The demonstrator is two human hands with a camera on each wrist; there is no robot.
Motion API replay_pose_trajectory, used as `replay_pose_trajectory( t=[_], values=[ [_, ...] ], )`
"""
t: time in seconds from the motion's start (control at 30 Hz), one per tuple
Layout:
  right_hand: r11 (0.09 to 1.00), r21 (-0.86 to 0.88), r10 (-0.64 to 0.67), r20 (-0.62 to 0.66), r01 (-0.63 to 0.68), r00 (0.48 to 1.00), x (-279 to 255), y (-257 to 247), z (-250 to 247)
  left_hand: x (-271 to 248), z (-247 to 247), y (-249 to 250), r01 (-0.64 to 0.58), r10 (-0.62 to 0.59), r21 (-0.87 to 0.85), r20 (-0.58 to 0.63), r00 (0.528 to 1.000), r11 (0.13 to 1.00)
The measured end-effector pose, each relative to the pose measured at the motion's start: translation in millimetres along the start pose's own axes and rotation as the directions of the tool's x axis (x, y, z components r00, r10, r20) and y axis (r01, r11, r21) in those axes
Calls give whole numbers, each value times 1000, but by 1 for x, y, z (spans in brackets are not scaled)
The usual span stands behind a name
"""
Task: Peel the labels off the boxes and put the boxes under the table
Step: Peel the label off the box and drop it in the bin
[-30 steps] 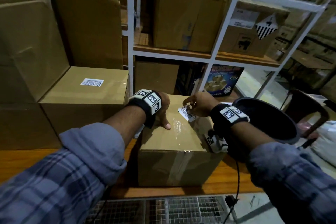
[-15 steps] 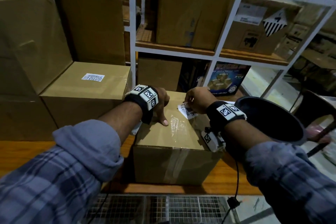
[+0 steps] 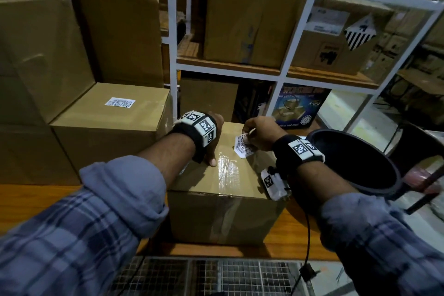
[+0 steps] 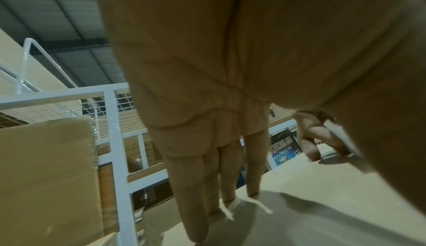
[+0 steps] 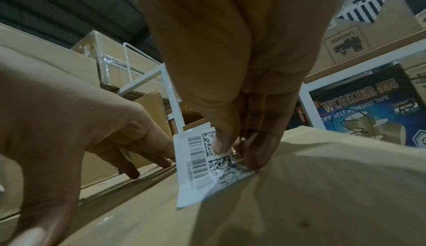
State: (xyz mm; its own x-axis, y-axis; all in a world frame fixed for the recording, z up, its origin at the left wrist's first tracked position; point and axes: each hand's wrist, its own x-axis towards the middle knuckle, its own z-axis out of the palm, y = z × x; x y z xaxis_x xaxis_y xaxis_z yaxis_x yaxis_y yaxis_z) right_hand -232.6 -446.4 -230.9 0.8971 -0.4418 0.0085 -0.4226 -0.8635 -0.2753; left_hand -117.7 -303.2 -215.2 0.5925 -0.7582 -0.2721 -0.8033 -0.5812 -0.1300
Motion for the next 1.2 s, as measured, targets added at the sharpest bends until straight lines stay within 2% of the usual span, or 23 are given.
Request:
replay_pose_trajectory(
  t=[0.2,0.3,0.5,0.7,0.9,1.2],
  values=[
    [1000,-20,-11,-13,10,1000,-2,-2,1,1,12,-1,-1,4,86,-40,999,996],
    [1000,-1,-2,2,2,1000,-3,-3,0,2,11,-7,-2,2,48,-3,1000,999],
    [1000,19,4,13,-5,1000,-3,-3,0,-2,6,-2,73,-73,2,27,997,997],
    [1000,10,-19,28,18,999,-5,-2,-2,-5,5,-6,40,-39,-37,15,999,999],
    [999,15,-38,23,37,999,-8,-3,-4,-7,5,-3,30,-30,17,-7,1000,999],
    [991,130,-20,24,17,1000,-11,-2,-3,-6,4,-4,49,-49,7,1,999,999]
  ],
)
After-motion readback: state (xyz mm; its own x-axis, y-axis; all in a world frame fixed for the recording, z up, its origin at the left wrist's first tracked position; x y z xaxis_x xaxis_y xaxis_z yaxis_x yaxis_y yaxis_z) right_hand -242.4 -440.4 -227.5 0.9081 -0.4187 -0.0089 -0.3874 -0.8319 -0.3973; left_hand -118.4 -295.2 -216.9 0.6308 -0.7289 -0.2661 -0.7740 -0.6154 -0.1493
